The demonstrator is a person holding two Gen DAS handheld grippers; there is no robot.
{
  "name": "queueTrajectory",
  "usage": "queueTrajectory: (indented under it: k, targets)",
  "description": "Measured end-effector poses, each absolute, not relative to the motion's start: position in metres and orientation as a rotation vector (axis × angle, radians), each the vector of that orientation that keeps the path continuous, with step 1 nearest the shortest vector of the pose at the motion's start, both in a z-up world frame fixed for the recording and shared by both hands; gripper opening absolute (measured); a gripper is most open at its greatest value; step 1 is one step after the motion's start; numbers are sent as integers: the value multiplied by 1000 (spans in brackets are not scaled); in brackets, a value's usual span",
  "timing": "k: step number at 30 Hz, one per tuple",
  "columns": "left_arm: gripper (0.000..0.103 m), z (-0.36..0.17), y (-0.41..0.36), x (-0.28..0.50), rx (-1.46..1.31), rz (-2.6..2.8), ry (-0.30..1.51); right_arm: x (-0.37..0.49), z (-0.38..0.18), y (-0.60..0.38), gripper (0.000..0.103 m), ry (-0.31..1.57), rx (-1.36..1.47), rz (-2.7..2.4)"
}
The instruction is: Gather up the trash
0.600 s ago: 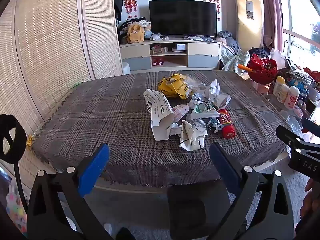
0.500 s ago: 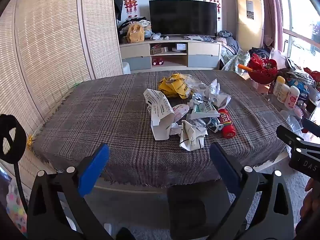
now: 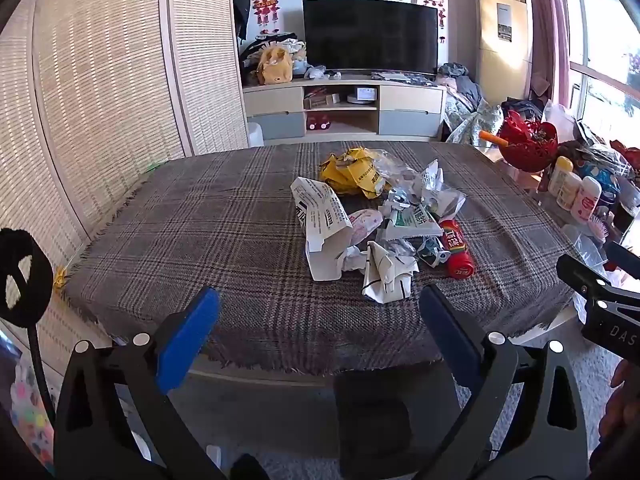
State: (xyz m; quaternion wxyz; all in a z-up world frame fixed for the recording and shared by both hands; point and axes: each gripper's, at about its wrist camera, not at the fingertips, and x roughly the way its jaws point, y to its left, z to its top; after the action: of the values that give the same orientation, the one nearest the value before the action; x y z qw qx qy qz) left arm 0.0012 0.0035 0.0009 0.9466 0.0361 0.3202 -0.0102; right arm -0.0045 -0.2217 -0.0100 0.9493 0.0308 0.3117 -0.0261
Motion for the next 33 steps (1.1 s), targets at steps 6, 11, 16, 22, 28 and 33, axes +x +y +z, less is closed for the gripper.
queueTrajectory:
  k: [6,11,16,22,28,33]
  targets:
    - [95,0,4,3,73,-20,655,-3,-11,-222,100,634,66,-50]
    - [95,0,5,3,71,-15,656,-3,-11,-222,100,634,66,-51]
    - [95,0,6,2,70,-14,657,-4,-11,-221,100,633,67,-50]
    - [95,-2,5,2,70,-7,656,-3,-12,-220,100,637,70,-43]
    - [95,-3,5,2,70,-6,656,-4,-12,-219,100,634,70,-39]
    - [95,-4,5,2,68,-8,662,-4,-12,-218,100,638,70,-43]
